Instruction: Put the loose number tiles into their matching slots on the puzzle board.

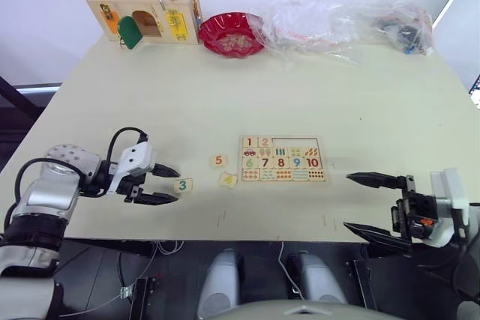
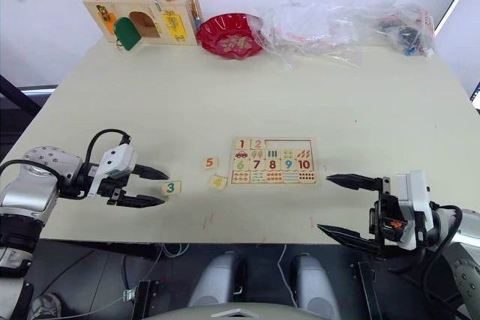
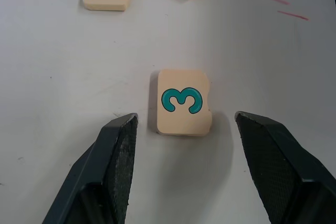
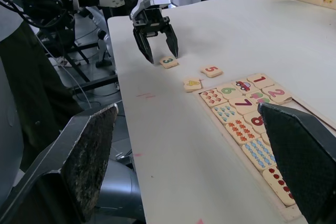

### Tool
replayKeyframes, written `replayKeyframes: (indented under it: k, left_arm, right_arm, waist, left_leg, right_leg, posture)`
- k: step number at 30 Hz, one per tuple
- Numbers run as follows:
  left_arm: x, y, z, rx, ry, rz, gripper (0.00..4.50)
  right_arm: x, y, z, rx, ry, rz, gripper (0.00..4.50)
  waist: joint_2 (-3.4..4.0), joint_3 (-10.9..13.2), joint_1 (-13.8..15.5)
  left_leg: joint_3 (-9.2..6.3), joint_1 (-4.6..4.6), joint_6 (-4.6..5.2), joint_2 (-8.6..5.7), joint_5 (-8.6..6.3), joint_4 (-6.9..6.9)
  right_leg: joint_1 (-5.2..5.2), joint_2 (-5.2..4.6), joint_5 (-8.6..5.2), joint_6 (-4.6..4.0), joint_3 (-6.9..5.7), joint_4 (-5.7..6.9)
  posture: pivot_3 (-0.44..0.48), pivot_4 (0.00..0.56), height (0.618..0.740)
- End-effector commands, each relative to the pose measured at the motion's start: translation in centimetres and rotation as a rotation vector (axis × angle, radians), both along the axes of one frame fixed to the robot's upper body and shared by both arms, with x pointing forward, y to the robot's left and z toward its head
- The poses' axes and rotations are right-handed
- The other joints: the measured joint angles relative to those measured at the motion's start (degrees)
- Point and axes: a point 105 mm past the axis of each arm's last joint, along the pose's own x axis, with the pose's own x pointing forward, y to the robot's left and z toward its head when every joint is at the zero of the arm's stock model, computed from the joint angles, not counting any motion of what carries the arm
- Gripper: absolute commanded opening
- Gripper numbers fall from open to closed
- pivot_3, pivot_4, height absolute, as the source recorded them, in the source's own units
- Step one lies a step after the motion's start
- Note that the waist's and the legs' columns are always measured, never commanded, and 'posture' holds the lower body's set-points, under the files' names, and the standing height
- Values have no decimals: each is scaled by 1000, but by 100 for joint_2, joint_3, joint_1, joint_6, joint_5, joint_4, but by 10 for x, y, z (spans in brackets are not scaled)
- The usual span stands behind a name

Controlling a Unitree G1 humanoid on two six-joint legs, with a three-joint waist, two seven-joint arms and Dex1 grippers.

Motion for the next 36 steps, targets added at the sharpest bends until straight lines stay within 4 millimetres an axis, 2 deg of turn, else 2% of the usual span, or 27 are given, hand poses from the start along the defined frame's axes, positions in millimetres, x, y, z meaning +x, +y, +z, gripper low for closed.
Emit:
replayKeyframes:
  k: [1,9,13,36]
  left_arm:
    - [4,1,1,18,-34,-2,3179]
    - [6,1,-6,19,-39,-1,3179]
    - [6,-2,-10,13,-47,-6,1952]
    - [8,-9,-12,0,-67,-38,1952]
  right_arm:
    - [-3,5,7,6,-44,19,4500]
    - [-2,5,7,5,-45,17,4500]
    - [-1,4,7,4,-44,13,4500]
    - [-1,3,5,7,-46,-3,4500]
  waist:
    - [0,0,2]
    - [1,-2,3]
    - [2,-3,3]
    - [3,-5,9]
  left_leg:
    - [0,0,0,0,0,0]
    - [0,2,0,0,0,0]
    - [0,3,0,-1,0,1]
    - [1,5,0,-2,0,1]
  right_leg:
    - [0,0,0,0,0,0]
    - [1,0,0,0,0,2]
    - [3,0,0,0,0,2]
    - [5,0,0,0,1,3]
  posture:
    - [0,150,740]
    - [0,150,740]
    - [0,150,740]
    - [0,150,740]
